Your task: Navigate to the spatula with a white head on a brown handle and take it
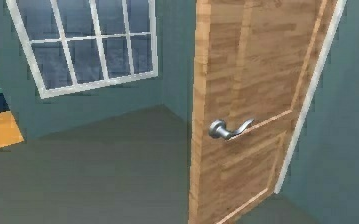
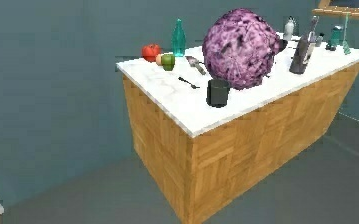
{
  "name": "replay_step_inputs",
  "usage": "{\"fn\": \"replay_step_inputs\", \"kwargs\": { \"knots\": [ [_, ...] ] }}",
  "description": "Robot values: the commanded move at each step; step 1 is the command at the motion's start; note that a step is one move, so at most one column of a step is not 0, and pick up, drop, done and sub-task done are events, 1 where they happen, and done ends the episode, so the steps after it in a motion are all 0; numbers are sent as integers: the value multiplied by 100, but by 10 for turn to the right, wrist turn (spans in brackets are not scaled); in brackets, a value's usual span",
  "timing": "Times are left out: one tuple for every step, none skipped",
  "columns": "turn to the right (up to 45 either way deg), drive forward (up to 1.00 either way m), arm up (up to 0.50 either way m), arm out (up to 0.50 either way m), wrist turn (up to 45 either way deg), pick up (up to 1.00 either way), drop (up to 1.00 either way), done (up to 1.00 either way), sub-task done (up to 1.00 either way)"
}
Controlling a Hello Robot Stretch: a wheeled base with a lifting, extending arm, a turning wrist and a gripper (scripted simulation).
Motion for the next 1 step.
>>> {"fn": "replay_step_inputs", "kwargs": {
  "knots": [
    [30,0,0,0,0,0,0,0,0]
  ]
}}
